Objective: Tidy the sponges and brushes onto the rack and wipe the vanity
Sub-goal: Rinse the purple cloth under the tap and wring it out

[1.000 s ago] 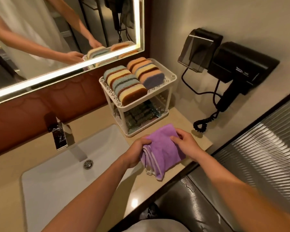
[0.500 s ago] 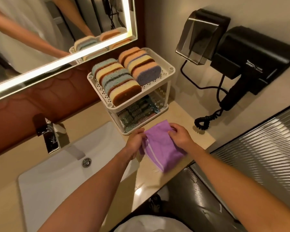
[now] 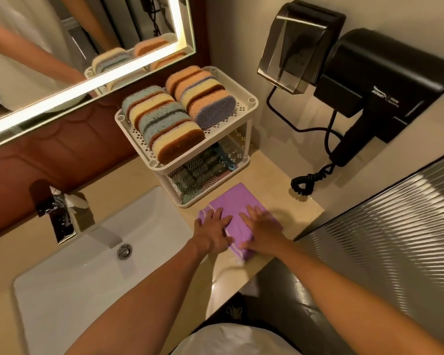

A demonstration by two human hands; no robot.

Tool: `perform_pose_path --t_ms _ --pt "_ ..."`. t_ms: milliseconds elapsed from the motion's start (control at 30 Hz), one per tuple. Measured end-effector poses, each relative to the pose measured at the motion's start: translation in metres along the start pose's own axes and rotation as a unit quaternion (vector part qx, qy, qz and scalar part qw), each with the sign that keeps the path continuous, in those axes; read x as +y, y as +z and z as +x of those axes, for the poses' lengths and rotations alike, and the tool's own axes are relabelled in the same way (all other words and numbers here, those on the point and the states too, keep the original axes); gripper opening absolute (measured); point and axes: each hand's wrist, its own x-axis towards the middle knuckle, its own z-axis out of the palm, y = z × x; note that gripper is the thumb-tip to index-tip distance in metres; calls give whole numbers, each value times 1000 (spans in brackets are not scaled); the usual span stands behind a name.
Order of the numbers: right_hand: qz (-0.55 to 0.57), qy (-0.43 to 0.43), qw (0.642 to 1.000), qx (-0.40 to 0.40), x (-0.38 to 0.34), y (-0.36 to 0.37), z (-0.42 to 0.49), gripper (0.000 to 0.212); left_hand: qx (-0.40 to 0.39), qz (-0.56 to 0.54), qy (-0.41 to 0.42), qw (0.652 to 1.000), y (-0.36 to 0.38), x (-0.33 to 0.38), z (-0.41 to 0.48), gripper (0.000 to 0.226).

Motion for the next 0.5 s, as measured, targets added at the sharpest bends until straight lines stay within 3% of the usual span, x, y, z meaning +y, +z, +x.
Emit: perform_pose_path --t_ms 333,500 --pt "22 14 999 26 2 7 12 109 -18 14 -20 1000 5 5 12 79" --pt "82 55 995 2 -23 -5 9 87 11 -44 -6 999 -15 1 -8 68"
